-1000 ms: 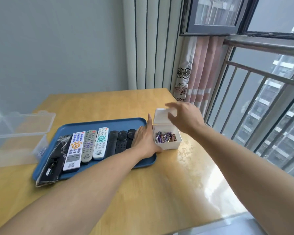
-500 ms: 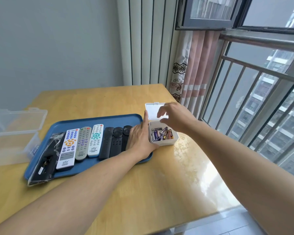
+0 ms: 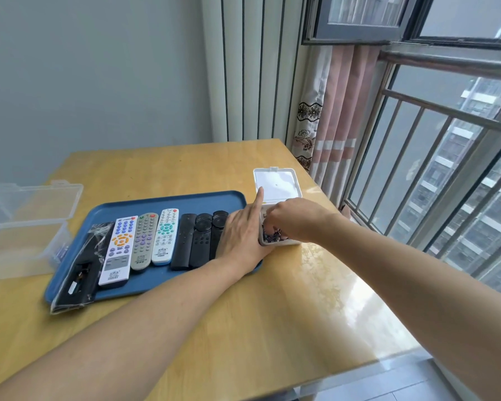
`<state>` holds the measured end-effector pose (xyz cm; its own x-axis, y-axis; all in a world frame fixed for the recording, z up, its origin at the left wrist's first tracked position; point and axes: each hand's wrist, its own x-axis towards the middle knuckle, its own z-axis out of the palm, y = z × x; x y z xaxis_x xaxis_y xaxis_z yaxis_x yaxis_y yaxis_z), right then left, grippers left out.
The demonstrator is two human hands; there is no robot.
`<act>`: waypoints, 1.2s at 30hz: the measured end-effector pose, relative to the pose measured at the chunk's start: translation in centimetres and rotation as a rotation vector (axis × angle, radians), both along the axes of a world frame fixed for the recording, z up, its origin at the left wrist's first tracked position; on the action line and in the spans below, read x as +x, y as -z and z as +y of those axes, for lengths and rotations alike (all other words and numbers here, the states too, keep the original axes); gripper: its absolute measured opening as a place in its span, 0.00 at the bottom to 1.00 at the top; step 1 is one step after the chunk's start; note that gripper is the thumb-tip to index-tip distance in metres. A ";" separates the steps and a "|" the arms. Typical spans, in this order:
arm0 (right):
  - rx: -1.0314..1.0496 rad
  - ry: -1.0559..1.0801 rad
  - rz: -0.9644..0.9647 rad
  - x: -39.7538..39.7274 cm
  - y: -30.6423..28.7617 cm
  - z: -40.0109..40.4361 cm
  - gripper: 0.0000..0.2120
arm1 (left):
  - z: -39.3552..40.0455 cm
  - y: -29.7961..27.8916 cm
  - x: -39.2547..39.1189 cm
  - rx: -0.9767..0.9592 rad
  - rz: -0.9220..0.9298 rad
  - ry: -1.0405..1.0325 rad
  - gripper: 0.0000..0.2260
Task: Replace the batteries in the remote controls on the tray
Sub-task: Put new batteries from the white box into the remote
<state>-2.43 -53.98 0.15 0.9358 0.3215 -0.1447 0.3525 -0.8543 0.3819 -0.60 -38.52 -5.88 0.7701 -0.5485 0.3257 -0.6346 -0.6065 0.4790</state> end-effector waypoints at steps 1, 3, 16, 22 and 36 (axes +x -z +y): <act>-0.023 -0.008 0.001 0.1 0.1 0.0 0.13 | 0.0 -0.2 -0.1 0.010 0.008 0.000 0.56; -0.038 -0.006 0.008 0.3 0.0 0.2 0.12 | 0.1 -0.5 0.0 0.025 0.029 -0.002 0.57; 0.177 0.093 0.143 1.3 -1.2 0.6 0.10 | 0.1 -1.1 1.0 0.074 0.158 0.011 0.57; 0.194 0.172 0.187 2.4 -0.8 0.9 0.09 | 0.0 -1.1 1.5 0.086 0.209 0.015 0.58; 1.663 0.407 0.042 -0.3 -3.7 2.3 0.06 | 17.1 -4.3 1.4 -0.164 -0.130 -0.277 0.17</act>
